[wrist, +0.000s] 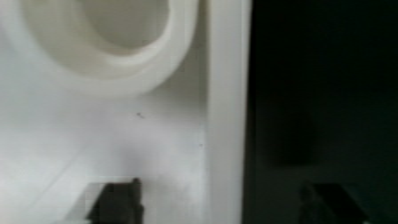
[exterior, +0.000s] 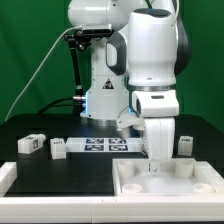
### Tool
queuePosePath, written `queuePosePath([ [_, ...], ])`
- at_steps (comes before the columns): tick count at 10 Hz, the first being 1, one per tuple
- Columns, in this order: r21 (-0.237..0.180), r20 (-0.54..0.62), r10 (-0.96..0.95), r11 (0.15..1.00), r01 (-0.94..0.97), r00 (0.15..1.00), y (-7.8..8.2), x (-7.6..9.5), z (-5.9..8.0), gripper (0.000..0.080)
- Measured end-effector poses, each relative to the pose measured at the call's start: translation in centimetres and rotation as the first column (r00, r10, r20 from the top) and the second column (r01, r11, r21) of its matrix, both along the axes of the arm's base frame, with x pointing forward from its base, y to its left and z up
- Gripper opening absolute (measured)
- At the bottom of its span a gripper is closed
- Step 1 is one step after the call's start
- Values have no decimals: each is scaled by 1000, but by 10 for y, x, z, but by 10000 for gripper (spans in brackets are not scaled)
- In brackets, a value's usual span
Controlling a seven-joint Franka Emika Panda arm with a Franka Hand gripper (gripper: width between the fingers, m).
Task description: Assemble one leg
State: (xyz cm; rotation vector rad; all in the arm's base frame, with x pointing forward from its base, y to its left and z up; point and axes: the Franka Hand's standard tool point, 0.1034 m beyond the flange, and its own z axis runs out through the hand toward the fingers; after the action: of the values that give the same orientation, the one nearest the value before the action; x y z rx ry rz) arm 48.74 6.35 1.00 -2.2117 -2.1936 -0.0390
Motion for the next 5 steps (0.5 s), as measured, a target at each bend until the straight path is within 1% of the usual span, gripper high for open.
queuePosePath([
  [1,0,0,0,1000,0,1000,0,0,0,598],
  [2,0,0,0,1000,0,1000,0,0,0,634],
  [5,0,0,0,1000,0,1000,0,0,0,648],
])
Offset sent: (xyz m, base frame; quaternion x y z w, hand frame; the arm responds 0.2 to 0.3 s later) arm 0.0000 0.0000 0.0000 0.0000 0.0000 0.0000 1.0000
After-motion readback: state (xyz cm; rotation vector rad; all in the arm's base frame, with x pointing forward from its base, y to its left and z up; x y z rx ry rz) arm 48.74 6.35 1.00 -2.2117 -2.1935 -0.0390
